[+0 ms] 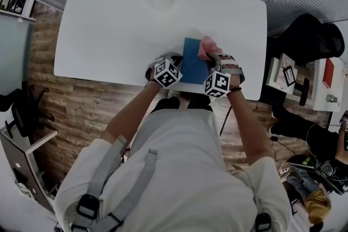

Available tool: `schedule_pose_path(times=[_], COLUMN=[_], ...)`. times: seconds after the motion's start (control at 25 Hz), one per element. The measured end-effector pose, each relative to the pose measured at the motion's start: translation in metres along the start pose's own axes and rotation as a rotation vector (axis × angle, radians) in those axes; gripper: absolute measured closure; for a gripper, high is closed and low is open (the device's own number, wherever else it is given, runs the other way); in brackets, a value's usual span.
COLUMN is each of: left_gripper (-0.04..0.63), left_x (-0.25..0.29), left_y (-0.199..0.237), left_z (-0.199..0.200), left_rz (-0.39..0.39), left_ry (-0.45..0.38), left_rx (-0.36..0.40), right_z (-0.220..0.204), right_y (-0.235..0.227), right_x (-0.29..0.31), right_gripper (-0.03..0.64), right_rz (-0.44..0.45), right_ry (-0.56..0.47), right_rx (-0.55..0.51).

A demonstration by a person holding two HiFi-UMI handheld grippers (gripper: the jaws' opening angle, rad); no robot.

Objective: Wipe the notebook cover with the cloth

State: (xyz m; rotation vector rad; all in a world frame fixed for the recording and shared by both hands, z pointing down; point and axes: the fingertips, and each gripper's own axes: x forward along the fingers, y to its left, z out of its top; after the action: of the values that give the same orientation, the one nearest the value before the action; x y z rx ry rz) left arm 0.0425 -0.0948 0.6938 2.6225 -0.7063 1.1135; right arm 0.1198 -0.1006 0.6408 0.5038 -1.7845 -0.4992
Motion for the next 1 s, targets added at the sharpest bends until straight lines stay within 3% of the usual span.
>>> schedule_pose_path(times=[0.24,0.6,1.0], left_gripper=[0.6,0.6,0.6], left_x=[0.001,0.001,0.0], left_y=[0.0,-0.001,0.0], left_z=[0.0,0.0,0.0], left_rz=[-0.002,-0.003,0.002], left_ry=[-0.001,0.001,-0.002], left_rx=[0.0,-0.001,0.002], right_z=[-0.029,-0.052,-0.055], right_y=[-0.033,-0.013,-0.007], right_x=[0.034,0.073,0.072], right_gripper=[0.59,0.589,0.592], right_rz=[-0.019,0.05,0.037], right_ry=[0.067,0.134,0.119], right_rx=[0.004,-0.024,0.008])
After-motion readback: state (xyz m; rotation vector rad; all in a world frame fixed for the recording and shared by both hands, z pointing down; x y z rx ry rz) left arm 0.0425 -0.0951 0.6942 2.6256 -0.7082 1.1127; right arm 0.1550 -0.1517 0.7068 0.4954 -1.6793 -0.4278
